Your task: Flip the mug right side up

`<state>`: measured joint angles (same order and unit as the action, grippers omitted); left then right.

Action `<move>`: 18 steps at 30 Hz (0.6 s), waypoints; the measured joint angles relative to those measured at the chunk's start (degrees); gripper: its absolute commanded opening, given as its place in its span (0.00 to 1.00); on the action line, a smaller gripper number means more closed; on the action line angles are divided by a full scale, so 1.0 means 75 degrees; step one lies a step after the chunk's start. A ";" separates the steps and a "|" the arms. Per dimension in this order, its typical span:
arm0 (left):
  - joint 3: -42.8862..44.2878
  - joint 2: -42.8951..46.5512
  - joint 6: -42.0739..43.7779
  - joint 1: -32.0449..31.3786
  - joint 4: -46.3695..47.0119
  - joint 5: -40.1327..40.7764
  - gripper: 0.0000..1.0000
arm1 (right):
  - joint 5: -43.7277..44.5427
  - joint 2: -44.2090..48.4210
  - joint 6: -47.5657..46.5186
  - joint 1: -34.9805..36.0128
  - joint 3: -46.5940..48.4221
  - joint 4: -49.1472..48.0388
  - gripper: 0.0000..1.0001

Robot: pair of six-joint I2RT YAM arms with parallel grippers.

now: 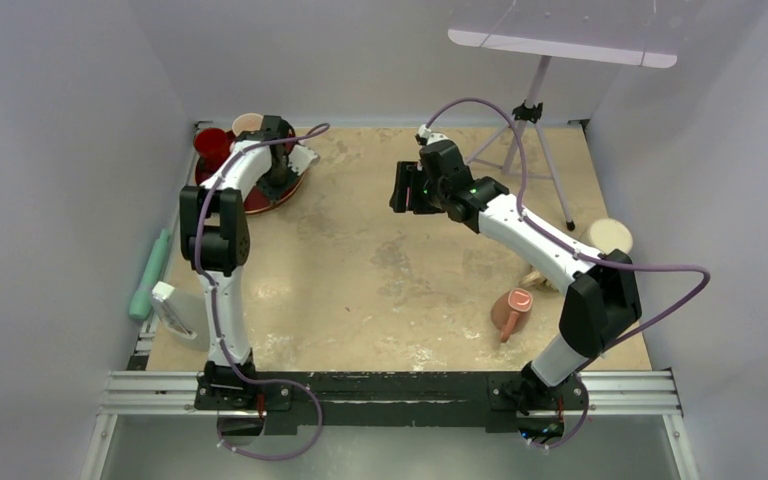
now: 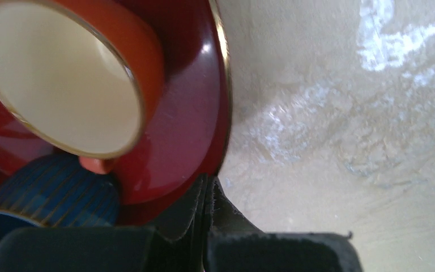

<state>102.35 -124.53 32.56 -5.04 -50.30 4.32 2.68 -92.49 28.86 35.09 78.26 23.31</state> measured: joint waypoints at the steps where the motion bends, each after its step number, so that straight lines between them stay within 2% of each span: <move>1: 0.0181 -0.0114 -0.0041 -0.0012 -0.0166 0.0044 0.00 | 0.0035 0.0003 0.0000 0.0000 0.0000 0.0000 0.64; 7: 0.1323 -0.0938 -0.0082 -0.0073 0.0306 0.0460 0.00 | 0.0149 0.0061 0.0000 0.0000 0.0000 0.0052 0.64; 18: 0.1463 -0.1475 0.0178 -0.0073 0.1157 0.0860 0.00 | 0.0175 0.0119 -0.0003 0.0000 0.0026 0.0358 0.64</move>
<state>113.32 -135.59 33.89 -5.58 -41.63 10.76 3.99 -91.59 28.84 35.09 78.46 26.00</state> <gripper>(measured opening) 0.009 0.640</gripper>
